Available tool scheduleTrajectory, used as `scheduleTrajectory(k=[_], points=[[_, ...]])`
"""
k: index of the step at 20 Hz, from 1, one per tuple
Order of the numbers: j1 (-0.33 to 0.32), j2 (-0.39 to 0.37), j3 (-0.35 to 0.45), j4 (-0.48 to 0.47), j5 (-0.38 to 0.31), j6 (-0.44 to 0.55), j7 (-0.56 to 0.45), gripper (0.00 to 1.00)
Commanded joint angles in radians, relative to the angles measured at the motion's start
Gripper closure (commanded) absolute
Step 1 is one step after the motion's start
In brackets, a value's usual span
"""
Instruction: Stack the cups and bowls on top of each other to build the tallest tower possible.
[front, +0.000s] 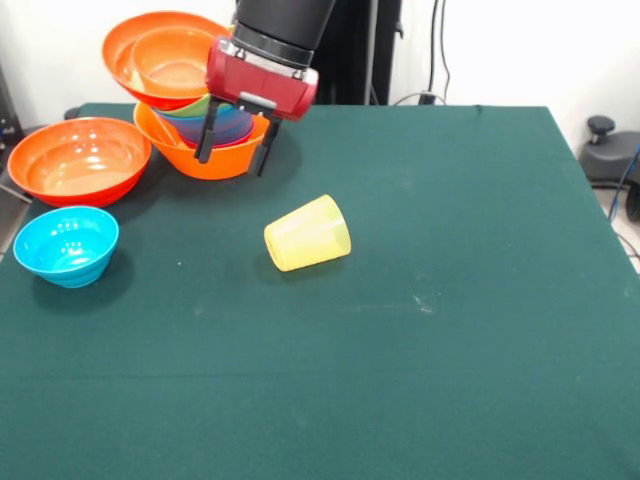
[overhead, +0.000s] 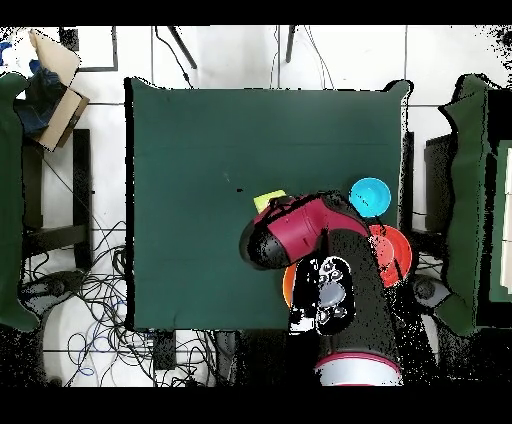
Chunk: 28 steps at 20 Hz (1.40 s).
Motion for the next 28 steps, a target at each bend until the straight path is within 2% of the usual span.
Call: scheduleTrajectory(k=[1, 11, 17, 24, 28], points=[[0.055, 0.014, 0.061, 0.026, 0.018, -0.047, 0.041, 0.0], [0.13, 0.044, 0.036, 0.033, 0.056, -0.068, 0.113, 0.0], [0.201, 0.111, -0.024, -0.001, 0.067, -0.124, 0.175, 0.0], [0.264, 0.2, -0.102, -0.048, 0.098, -0.215, 0.203, 0.0], [0.256, 0.236, -0.11, -0.063, 0.12, -0.256, 0.17, 0.0]])
